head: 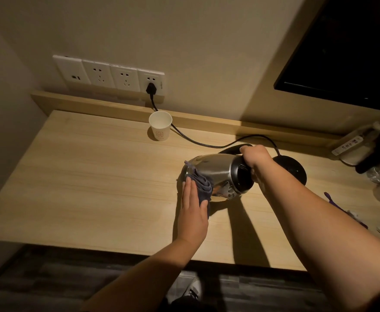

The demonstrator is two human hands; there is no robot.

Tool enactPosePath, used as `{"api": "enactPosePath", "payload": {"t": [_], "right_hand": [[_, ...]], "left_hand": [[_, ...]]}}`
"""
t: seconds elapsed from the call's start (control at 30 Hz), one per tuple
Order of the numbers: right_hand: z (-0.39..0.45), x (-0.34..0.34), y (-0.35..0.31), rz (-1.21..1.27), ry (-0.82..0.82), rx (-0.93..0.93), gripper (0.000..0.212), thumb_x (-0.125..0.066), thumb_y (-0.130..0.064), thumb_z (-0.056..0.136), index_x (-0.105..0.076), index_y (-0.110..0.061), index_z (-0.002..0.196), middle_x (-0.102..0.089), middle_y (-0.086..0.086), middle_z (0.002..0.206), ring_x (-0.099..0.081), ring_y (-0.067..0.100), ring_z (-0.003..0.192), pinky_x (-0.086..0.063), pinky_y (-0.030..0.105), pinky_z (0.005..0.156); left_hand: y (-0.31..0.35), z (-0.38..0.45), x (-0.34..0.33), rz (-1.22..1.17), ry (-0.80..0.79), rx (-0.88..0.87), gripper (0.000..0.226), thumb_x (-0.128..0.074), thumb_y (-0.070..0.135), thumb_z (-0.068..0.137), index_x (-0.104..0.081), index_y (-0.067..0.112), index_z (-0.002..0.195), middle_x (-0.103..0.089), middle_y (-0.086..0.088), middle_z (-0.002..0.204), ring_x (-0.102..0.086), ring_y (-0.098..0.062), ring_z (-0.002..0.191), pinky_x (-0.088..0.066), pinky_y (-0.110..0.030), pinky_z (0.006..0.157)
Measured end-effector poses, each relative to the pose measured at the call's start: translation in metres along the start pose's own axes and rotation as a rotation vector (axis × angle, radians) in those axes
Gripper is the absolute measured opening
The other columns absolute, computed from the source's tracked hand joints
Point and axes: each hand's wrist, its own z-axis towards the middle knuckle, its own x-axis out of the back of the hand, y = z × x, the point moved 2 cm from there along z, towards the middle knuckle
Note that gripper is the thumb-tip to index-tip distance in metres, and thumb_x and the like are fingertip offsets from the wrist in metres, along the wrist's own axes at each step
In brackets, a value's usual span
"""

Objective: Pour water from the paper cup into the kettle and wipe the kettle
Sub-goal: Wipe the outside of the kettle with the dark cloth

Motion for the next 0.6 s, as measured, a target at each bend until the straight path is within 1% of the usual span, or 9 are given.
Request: {"api": "enactPosePath", "payload": {"t": [0.07, 0.13, 0.2, 0.23, 0.33, 0.4, 0.47, 0.53, 0.6], "right_hand": [[0.0, 0.005, 0.004, 0.028, 0.013, -0.031, 0.012, -0.048, -0.014, 0.097, -0.053, -0.008, 0.088, -0.06, 0.016, 0.088, -0.061, 0.035, 0.091, -0.051, 0.043, 0.079], [-0.001, 0.007, 0.008, 0.057, 0.027, -0.053, 0.015, -0.047, -0.012, 0.098, -0.054, -0.009, 0.084, -0.062, 0.016, 0.087, -0.062, 0.033, 0.088, -0.051, 0.039, 0.073], [-0.002, 0.007, 0.009, 0.077, 0.038, -0.062, 0.015, -0.048, -0.011, 0.098, -0.056, -0.008, 0.086, -0.064, 0.016, 0.089, -0.063, 0.033, 0.086, -0.051, 0.036, 0.068], [-0.002, 0.005, 0.009, 0.085, 0.043, -0.064, 0.013, -0.048, -0.011, 0.097, -0.058, -0.006, 0.091, -0.065, 0.017, 0.091, -0.064, 0.033, 0.087, -0.052, 0.037, 0.069], [-0.001, 0.004, 0.009, 0.101, 0.058, -0.081, 0.016, -0.047, -0.01, 0.096, -0.059, -0.002, 0.103, -0.065, 0.018, 0.093, -0.064, 0.032, 0.086, -0.053, 0.038, 0.076], [-0.002, 0.005, 0.009, 0.11, 0.07, -0.09, 0.017, -0.047, -0.01, 0.096, -0.059, -0.002, 0.106, -0.066, 0.019, 0.094, -0.065, 0.032, 0.085, -0.054, 0.038, 0.077], [-0.002, 0.005, 0.009, 0.123, 0.079, -0.099, 0.019, -0.048, -0.011, 0.095, -0.059, -0.002, 0.108, -0.067, 0.02, 0.098, -0.066, 0.034, 0.088, -0.055, 0.04, 0.08], [-0.003, 0.004, 0.009, 0.132, 0.078, -0.108, 0.019, -0.049, -0.011, 0.094, -0.059, -0.002, 0.109, -0.068, 0.02, 0.098, -0.066, 0.033, 0.087, -0.055, 0.038, 0.074], [-0.001, 0.003, 0.008, 0.152, 0.081, -0.122, 0.024, -0.051, -0.012, 0.093, -0.056, -0.004, 0.115, -0.067, 0.019, 0.1, -0.066, 0.031, 0.088, -0.054, 0.036, 0.071]], "left_hand": [[0.003, 0.001, -0.001, 0.019, -0.007, -0.017, 0.063, -0.038, 0.023, 0.102, 0.002, 0.025, 0.151, 0.01, 0.016, 0.157, 0.004, -0.002, 0.144, -0.01, -0.023, 0.116], [0.003, 0.003, 0.001, -0.002, -0.018, -0.03, 0.059, -0.037, 0.02, 0.102, -0.009, 0.018, 0.153, 0.003, 0.012, 0.159, -0.002, -0.008, 0.147, -0.011, -0.022, 0.116], [0.001, 0.004, 0.003, -0.066, -0.018, -0.041, 0.057, -0.035, 0.017, 0.1, -0.015, 0.012, 0.153, -0.008, 0.005, 0.16, -0.012, -0.015, 0.147, -0.015, -0.026, 0.116], [0.001, 0.002, 0.004, -0.082, -0.02, -0.032, 0.057, -0.034, 0.016, 0.099, -0.015, 0.012, 0.153, -0.01, 0.003, 0.16, -0.015, -0.017, 0.147, -0.017, -0.028, 0.115], [0.005, -0.007, 0.002, -0.094, -0.06, -0.034, 0.058, -0.032, 0.016, 0.099, -0.012, 0.015, 0.153, -0.009, 0.003, 0.161, -0.017, -0.015, 0.146, -0.02, -0.029, 0.115], [0.003, -0.013, -0.001, 0.003, -0.119, -0.077, 0.058, -0.034, 0.015, 0.1, -0.011, 0.019, 0.154, -0.006, 0.008, 0.161, -0.016, -0.011, 0.145, -0.023, -0.027, 0.116], [-0.009, -0.019, -0.002, 0.114, -0.173, -0.066, 0.058, -0.039, 0.015, 0.101, -0.015, 0.027, 0.153, -0.006, 0.018, 0.16, -0.018, -0.002, 0.143, -0.027, -0.023, 0.114], [-0.022, -0.023, 0.005, 0.079, -0.203, 0.02, 0.054, -0.041, 0.015, 0.101, -0.026, 0.033, 0.15, -0.018, 0.022, 0.156, -0.026, 0.001, 0.139, -0.029, -0.017, 0.109], [-0.035, -0.024, 0.015, -0.024, -0.189, 0.127, 0.049, -0.042, 0.016, 0.1, -0.036, 0.041, 0.142, -0.037, 0.021, 0.147, -0.039, -0.002, 0.133, -0.031, -0.014, 0.101]]}}
